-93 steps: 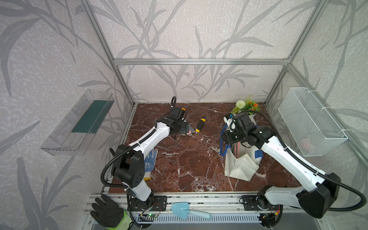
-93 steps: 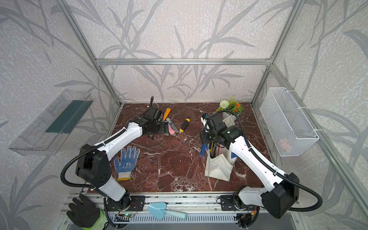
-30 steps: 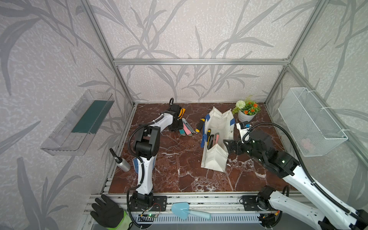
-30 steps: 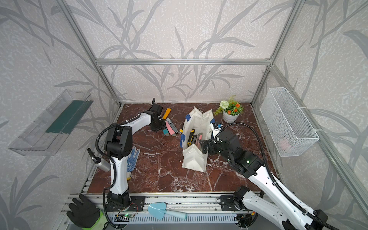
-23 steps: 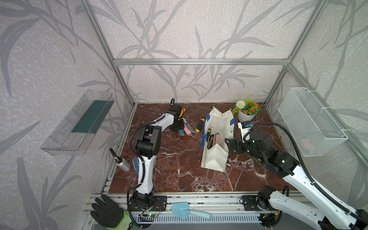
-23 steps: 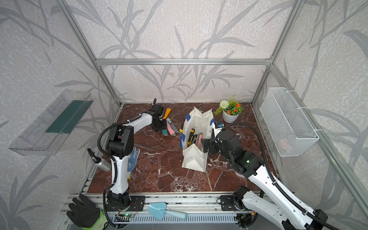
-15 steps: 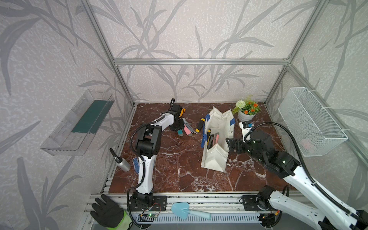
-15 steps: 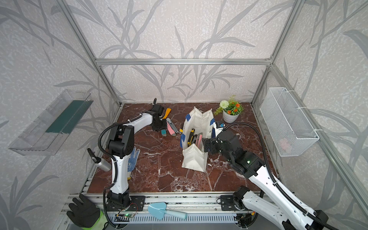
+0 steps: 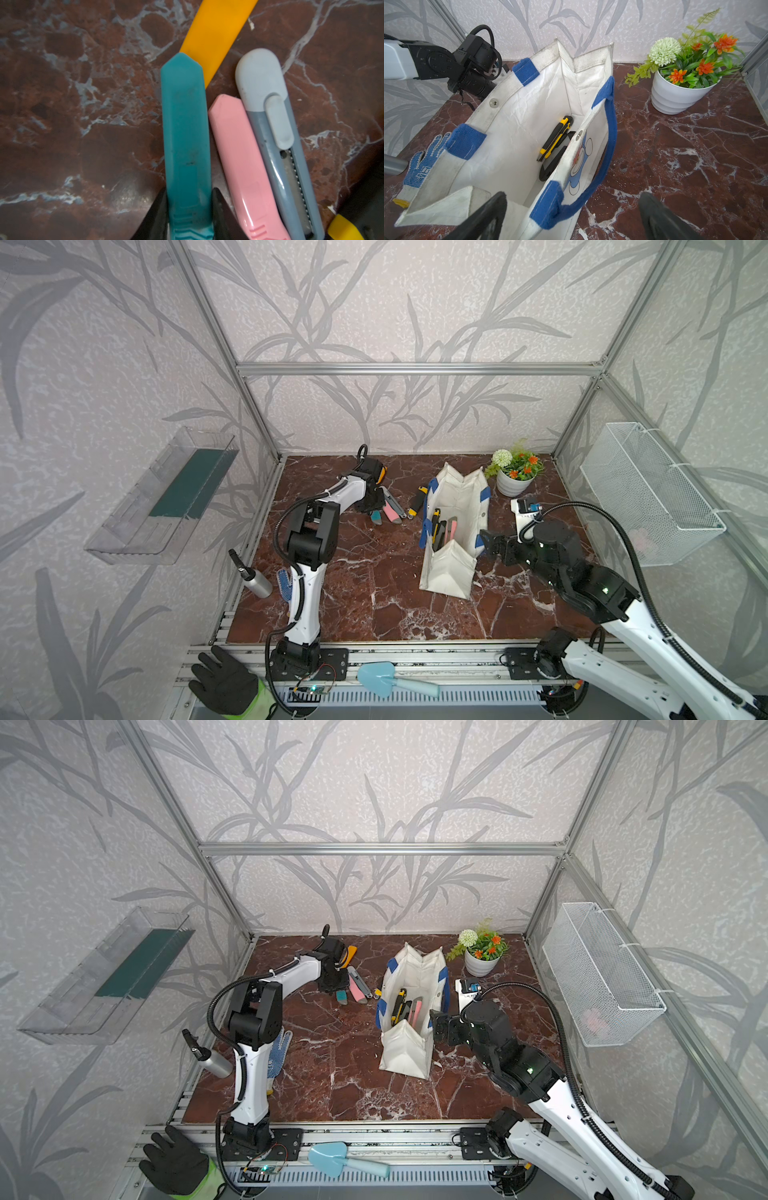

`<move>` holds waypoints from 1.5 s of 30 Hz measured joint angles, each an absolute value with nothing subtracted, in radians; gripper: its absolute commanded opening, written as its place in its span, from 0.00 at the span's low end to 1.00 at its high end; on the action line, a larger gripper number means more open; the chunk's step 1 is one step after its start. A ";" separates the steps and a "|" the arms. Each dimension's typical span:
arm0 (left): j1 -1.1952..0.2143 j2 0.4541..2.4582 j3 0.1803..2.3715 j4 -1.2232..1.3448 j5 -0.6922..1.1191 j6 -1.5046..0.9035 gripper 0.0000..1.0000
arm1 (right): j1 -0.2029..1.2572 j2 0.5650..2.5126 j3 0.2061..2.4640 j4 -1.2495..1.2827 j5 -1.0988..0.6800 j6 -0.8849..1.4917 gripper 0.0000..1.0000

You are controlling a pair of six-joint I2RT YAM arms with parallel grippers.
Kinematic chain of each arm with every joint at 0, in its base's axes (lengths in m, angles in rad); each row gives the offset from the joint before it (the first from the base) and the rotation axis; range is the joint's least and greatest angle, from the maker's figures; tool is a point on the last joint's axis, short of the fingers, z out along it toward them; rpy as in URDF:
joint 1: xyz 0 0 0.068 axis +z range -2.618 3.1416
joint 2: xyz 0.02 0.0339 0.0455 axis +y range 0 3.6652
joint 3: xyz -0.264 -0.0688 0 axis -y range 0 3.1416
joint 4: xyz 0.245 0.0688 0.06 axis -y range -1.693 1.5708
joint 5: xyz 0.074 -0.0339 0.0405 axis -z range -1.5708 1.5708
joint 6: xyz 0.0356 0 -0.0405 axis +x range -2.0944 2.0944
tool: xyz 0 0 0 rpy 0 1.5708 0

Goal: Place the art knife into the pouch
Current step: Pick up the utility knife at the center of the board.

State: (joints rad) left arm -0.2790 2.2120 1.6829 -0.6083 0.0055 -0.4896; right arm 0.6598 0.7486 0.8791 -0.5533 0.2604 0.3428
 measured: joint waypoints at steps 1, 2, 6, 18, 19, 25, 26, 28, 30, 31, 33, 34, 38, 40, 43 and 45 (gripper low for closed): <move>-0.281 2.212 1.683 -0.609 -0.003 -0.489 0.34 | 0.660 0.746 0.878 -0.555 0.262 0.340 0.99; -0.283 2.212 1.683 -0.610 -0.011 -0.489 0.33 | 0.660 0.744 0.877 -0.555 0.263 0.339 0.99; -0.295 2.217 1.689 -0.630 -0.057 -0.482 0.32 | 0.659 0.731 0.876 -0.554 0.265 0.327 0.99; -0.311 2.254 1.752 -0.706 -0.142 -0.450 0.32 | 0.659 0.725 0.854 -0.551 0.273 0.320 0.99; -0.312 2.256 1.754 -0.709 -0.146 -0.447 0.29 | 0.659 0.725 0.854 -0.552 0.276 0.320 0.99; -0.315 2.272 1.782 -0.735 -0.165 -0.438 0.16 | 0.654 0.725 0.853 -0.553 0.282 0.321 0.99; -0.315 2.271 1.781 -0.734 -0.164 -0.437 0.16 | 0.654 0.725 0.853 -0.553 0.282 0.321 0.99; -0.315 2.262 1.766 -0.725 -0.161 -0.437 0.16 | 0.654 0.725 0.853 -0.553 0.282 0.321 0.99; -0.315 2.251 1.749 -0.717 -0.154 -0.437 0.16 | 0.654 0.725 0.853 -0.552 0.279 0.321 0.99; -0.315 2.245 1.740 -0.718 -0.150 -0.437 0.16 | 0.653 0.726 0.853 -0.552 0.279 0.322 0.99; -0.315 2.233 1.726 -0.719 -0.139 -0.437 0.16 | 0.653 0.726 0.853 -0.552 0.276 0.324 0.99; -0.315 2.227 1.718 -0.720 -0.133 -0.436 0.16 | 0.653 0.727 0.853 -0.551 0.272 0.325 0.99; -0.313 2.205 1.692 -0.735 -0.117 -0.436 0.16 | 0.653 0.733 0.853 -0.551 0.264 0.325 0.99; -0.313 2.191 1.677 -0.747 -0.104 -0.436 0.16 | 0.653 0.736 0.853 -0.551 0.261 0.325 0.99; -0.313 2.162 1.659 -0.758 -0.095 -0.436 0.16 | 0.653 0.738 0.853 -0.551 0.261 0.325 0.99; -0.313 2.133 1.647 -0.760 -0.093 -0.436 0.16 | 0.653 0.739 0.853 -0.551 0.260 0.325 0.99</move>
